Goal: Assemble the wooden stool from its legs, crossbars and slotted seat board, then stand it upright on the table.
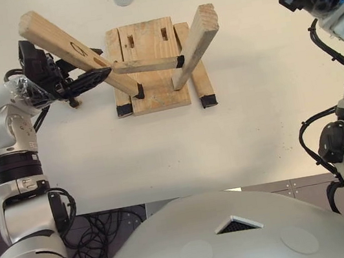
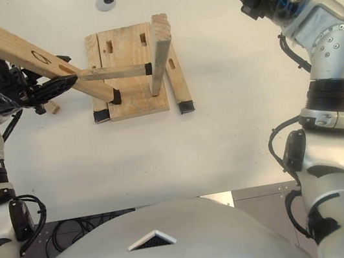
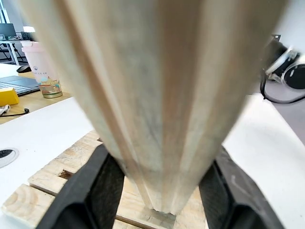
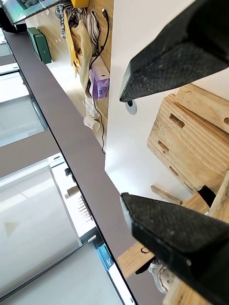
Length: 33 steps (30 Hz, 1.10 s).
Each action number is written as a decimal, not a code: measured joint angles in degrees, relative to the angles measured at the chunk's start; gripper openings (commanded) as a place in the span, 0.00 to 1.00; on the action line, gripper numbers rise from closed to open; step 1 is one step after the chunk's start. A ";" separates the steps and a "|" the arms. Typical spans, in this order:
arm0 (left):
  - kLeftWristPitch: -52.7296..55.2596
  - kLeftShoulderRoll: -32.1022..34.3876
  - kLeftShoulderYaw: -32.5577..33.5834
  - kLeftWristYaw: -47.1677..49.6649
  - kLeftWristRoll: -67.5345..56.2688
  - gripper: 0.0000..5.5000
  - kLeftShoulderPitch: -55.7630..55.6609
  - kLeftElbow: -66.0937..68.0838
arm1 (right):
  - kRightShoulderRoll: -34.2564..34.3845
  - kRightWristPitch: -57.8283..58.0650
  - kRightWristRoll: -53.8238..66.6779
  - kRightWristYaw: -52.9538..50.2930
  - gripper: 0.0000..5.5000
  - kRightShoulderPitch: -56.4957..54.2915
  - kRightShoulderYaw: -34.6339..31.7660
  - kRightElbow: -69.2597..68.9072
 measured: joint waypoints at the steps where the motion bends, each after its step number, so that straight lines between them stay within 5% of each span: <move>1: -0.74 0.09 -0.37 0.00 0.31 0.38 0.13 -0.78 | 0.00 -0.04 -0.05 0.00 0.64 0.03 0.00 0.00; 29: -3.07 0.18 -4.01 5.73 3.33 0.38 3.24 -11.62 | -0.14 -1.55 -2.82 0.30 0.64 1.54 1.91 -0.12; 33: -3.14 -0.80 -5.28 7.37 3.96 0.38 3.29 -12.24 | -0.09 3.53 4.59 -3.60 0.64 -2.04 -0.85 -10.34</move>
